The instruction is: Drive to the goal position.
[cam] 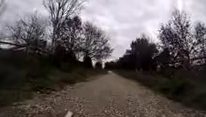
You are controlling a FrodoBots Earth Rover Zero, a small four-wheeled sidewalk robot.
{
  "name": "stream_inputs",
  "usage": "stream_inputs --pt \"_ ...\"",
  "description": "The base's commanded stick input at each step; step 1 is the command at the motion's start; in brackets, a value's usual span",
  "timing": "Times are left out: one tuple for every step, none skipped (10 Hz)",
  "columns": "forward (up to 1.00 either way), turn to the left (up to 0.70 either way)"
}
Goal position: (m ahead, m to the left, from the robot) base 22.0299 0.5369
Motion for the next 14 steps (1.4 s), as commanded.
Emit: stream_inputs --pt "0.70 0.00" --pt "0.70 0.00" --pt "0.70 0.00" --pt "0.70 0.00" --pt "0.70 0.00" --pt "0.70 0.00" --pt "0.70 0.00" --pt "0.70 0.00" --pt "0.70 0.00" --pt "0.70 0.00" --pt "0.70 0.00" --pt "0.70 0.00" --pt "0.70 0.00" --pt "0.70 0.00"
